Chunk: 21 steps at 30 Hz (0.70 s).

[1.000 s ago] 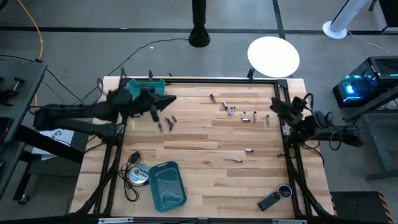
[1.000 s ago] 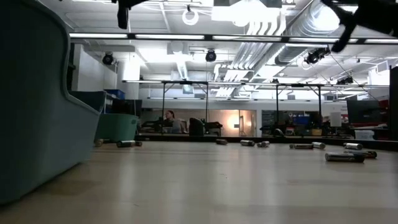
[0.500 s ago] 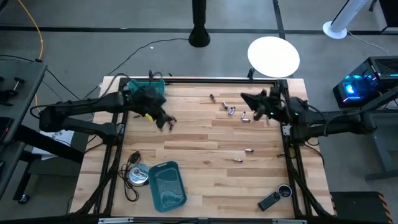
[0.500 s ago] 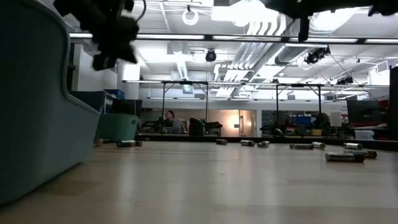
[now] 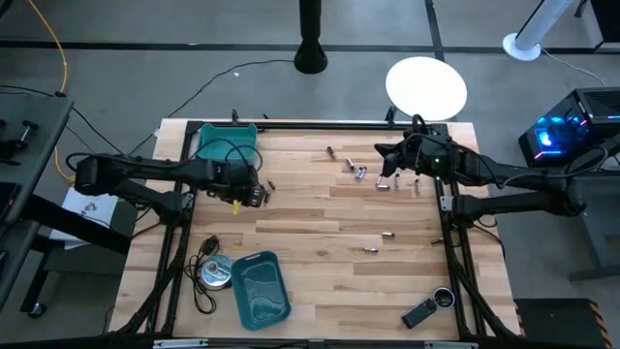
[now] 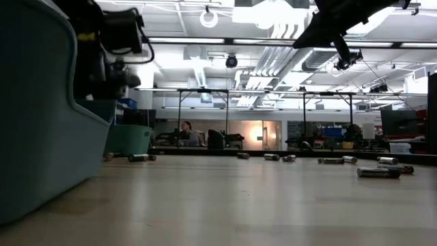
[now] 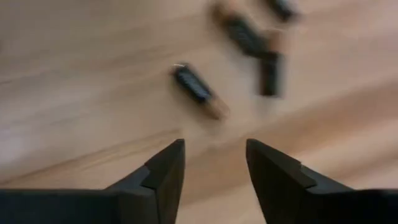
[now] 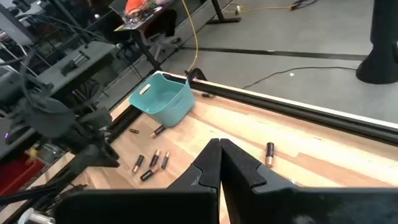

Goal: Sort batteries
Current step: Put the black battery into the blue bin

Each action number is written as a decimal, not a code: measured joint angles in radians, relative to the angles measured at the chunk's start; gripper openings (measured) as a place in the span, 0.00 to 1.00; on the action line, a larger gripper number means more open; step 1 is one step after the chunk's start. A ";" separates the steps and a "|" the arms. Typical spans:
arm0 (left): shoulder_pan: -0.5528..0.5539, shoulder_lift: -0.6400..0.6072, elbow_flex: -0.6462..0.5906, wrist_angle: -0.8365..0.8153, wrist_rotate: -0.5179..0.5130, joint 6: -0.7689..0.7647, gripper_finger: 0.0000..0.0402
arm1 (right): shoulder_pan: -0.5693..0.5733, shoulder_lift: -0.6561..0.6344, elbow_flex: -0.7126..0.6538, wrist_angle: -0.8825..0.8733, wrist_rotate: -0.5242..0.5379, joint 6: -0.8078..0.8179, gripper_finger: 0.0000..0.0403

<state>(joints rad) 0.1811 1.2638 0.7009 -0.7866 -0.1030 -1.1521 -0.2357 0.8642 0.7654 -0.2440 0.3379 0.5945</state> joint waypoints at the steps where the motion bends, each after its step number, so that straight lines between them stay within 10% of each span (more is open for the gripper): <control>1: 0.000 0.014 -0.004 -0.003 -0.015 -0.035 0.43 | 0.000 0.000 0.000 0.000 0.000 0.000 0.00; 21: 0.029 0.317 0.005 0.125 -0.093 -0.142 0.44 | 0.000 0.000 0.000 -0.005 -0.001 0.000 0.00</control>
<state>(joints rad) 0.2098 1.5812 0.7059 -0.6618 -0.1956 -1.2941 -0.2359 0.8642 0.7654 -0.2494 0.3367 0.5941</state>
